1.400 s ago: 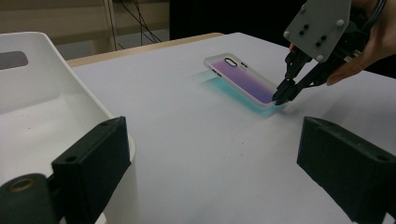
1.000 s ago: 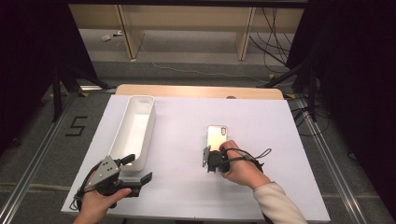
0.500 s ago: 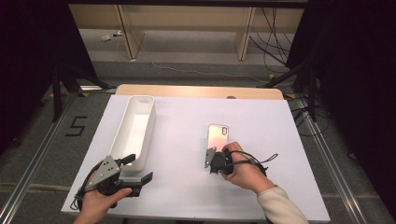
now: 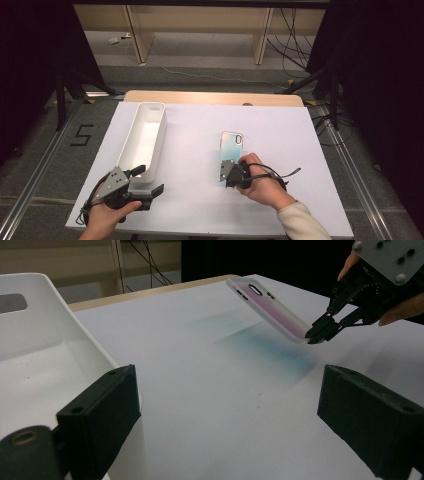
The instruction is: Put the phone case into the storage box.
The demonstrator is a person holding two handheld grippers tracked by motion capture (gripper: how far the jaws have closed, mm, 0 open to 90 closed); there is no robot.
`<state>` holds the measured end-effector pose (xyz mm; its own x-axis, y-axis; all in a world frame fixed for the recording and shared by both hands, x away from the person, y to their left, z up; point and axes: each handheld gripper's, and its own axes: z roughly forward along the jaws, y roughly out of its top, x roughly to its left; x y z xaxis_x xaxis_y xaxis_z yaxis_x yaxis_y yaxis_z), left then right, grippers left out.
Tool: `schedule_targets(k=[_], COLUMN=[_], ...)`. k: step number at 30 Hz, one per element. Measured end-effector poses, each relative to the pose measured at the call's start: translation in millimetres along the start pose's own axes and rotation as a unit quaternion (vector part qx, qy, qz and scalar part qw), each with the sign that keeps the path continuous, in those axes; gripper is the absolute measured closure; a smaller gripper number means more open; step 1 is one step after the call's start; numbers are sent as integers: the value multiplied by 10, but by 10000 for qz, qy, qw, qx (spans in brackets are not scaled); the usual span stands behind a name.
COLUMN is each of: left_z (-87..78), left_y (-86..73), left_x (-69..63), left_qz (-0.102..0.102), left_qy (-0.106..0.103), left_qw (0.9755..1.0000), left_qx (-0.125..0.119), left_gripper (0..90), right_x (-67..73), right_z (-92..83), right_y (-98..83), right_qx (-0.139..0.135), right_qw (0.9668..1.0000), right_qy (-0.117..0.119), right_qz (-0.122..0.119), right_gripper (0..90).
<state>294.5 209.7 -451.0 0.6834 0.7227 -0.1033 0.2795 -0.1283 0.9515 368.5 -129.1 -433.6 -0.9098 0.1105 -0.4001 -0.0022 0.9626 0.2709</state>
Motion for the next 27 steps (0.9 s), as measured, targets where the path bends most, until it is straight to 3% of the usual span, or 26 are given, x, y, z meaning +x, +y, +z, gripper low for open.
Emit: schedule_targets(k=[6,9,11,13,19,27], left_z=[5,4,-1,-4,-24,-20], left_y=[1,1,-2,-4,-3,0], left_x=[2,-6,-6,-2,-3,-12], left_qz=[12,-11,-13,-31,-40,-10], left_qy=[-20,-11,-7,-30,2,-10], left_qw=[10000,10000,10000,10000,10000,10000], left_qx=[-3,0,-1,-24,-35,-31], left_gripper=[91,91,91,91,91,92], right_x=[-1,37,36,46,48,86], right_z=[-32,-34,-31,-40,-86,-130], right_y=[13,15,12,13,37,36], right_qx=[-237,-405,-473,-604,-825,-919], right_qw=[9997,9986,9984,9972,9959,9950], right_qy=[-44,85,25,1,-33,-152], right_qz=[4,340,298,434,373,352], right_gripper=[890,890,890,890,891,891])
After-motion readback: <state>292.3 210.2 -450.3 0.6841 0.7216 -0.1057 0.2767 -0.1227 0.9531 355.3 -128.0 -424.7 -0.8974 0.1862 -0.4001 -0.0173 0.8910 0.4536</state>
